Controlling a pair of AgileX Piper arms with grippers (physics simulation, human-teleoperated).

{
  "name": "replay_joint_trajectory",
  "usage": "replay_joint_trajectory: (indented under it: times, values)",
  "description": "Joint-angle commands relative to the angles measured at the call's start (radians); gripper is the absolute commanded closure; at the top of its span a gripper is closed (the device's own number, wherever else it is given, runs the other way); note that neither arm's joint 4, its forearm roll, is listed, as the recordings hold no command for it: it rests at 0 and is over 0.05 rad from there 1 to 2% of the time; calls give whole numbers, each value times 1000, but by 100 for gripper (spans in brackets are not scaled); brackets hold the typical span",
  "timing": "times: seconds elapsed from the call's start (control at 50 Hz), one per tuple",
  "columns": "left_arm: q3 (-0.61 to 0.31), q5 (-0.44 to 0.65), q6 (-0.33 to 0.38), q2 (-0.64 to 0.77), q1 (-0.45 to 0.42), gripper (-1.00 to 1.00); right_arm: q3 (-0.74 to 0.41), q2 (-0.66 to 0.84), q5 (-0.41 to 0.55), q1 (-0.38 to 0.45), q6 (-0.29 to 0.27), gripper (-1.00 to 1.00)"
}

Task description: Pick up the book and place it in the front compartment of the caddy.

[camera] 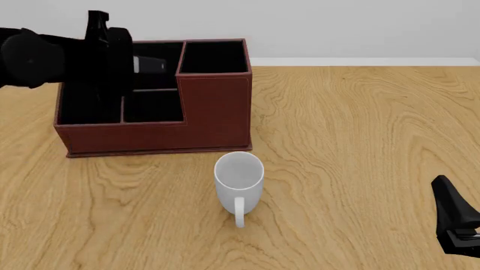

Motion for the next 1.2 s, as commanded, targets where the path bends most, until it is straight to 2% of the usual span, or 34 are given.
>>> replay_joint_trajectory:
  times: [0.02,0.42,0.72,1.2]
  values:
    - [-65,-41,24,66,2,100,0,-1,0,0,0,-100]
    - [-127,-36,35,164,6,100,0,0,0,0,0,-100]
    - [-190,-17,18,254,1,100,0,0,0,0,0,-100]
    - [-200,-25,8,327,8,100,0,-1,0,0,0,-100]
